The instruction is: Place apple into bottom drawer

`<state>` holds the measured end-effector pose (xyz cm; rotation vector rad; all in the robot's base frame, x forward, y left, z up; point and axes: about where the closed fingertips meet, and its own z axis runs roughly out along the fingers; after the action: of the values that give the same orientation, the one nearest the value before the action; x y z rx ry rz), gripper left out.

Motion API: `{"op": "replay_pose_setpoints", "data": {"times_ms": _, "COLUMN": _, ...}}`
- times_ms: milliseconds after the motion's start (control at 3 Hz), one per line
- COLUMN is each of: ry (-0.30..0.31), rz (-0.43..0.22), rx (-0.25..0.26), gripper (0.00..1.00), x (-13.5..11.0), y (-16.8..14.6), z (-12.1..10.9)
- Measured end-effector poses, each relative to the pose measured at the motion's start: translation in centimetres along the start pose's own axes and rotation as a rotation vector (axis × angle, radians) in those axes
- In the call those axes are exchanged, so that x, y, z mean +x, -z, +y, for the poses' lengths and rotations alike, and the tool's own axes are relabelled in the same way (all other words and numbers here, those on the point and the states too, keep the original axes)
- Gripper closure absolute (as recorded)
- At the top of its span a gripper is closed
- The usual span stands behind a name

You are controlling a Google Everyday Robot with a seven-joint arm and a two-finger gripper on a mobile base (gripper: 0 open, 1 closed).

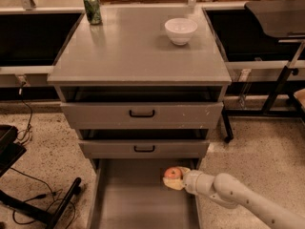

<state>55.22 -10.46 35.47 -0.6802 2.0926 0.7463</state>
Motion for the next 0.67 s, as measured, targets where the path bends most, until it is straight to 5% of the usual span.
{"op": "replay_pose_setpoints", "data": {"times_ms": 667, "ry": 0.018, "rz": 0.050, "rx": -0.077, "gripper": 1.00, "x": 10.6, "y": -11.4, "z": 1.0}}
